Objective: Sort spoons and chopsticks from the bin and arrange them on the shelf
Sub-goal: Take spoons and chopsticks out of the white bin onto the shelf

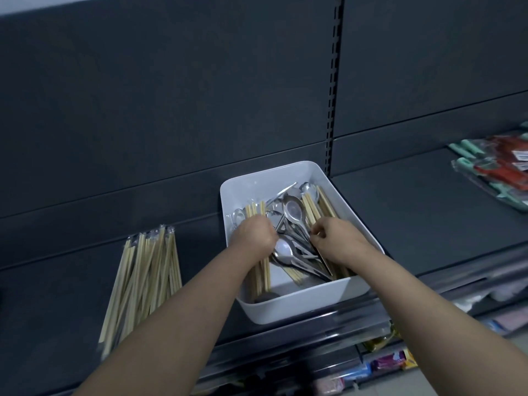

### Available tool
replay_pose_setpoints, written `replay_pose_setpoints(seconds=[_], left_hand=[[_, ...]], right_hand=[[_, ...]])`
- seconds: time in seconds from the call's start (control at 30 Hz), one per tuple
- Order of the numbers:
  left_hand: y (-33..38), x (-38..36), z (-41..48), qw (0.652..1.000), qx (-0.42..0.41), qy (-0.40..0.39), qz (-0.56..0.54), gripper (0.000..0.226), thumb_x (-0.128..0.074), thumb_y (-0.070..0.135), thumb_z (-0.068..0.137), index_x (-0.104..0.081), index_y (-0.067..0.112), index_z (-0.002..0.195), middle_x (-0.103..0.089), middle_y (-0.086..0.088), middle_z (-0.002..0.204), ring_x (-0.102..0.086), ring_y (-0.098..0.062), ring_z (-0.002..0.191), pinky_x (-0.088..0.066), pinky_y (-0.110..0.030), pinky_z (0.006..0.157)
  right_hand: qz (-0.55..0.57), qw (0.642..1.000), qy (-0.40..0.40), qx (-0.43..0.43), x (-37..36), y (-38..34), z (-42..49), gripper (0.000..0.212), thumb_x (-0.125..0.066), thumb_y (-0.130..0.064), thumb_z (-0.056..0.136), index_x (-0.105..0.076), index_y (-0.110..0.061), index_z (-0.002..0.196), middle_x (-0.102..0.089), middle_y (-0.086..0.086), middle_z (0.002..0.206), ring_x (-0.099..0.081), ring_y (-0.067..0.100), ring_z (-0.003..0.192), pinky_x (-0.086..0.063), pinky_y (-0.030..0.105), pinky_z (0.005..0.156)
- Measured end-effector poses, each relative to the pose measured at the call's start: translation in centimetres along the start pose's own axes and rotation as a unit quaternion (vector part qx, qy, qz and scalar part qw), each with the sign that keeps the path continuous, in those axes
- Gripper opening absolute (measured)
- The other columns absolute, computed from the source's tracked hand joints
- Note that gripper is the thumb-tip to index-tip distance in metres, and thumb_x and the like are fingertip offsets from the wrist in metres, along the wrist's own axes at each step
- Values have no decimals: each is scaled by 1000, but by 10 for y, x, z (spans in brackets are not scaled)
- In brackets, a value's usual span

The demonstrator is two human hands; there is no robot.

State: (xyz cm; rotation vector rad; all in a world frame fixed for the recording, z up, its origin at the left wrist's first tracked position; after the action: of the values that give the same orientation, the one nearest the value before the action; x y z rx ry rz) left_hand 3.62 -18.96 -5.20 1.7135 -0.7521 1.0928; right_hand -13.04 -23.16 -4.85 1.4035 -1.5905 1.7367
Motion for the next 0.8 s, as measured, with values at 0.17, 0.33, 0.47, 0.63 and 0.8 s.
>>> replay_pose_setpoints(seconds=[0.17,0.33,0.47,0.63,0.8], left_hand=[[1,1,-2,989,58,117,-76,30,-60,25,91,-56,12,118,-64,-8,112,-59,-31,106,-49,-41,91],[3,-11,-8,996,88,20,4,32,-67,34,87,-49,11,100,-58,-4,88,-58,-25,87,-48,-35,78],[11,-10,-8,993,66,63,-74,23,-63,13,88,-60,7,110,-65,-10,105,-60,-27,97,-50,-33,80],[4,0,-7,996,55,72,-24,16,-55,10,89,-63,8,102,-63,-10,101,-58,-28,91,-45,-32,72],[-1,6,-11,995,47,83,27,9,-52,5,88,-58,6,95,-62,-12,97,-55,-27,82,-41,-32,65]], right_hand=[[-17,1000,4,-10,1,0,1,22,-51,-20,94,-65,-18,111,-67,4,114,-60,24,106,-45,28,80],[-22,1000,4,-8,0,0,2,22,-51,-20,94,-66,-18,109,-67,4,112,-60,24,104,-43,27,76],[-22,1000,-7,-4,-2,1,2,24,-52,-21,93,-64,-18,113,-66,4,114,-61,23,104,-41,26,75],[-34,999,-13,5,-3,0,2,25,-50,-20,93,-62,-19,115,-66,3,112,-62,22,95,-46,27,73],[-99,995,-18,21,-7,-10,8,25,-50,-19,91,-63,-18,112,-65,5,112,-61,26,102,-49,31,78]])
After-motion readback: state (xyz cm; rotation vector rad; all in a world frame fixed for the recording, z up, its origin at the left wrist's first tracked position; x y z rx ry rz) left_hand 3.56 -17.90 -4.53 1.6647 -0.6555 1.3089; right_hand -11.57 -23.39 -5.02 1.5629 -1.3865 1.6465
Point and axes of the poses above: each hand's wrist, its own z-axis towards the middle knuckle, its own x-axis out of the back of the hand, y = z × x, the point moved 3 cm from there along z, towards the middle knuckle
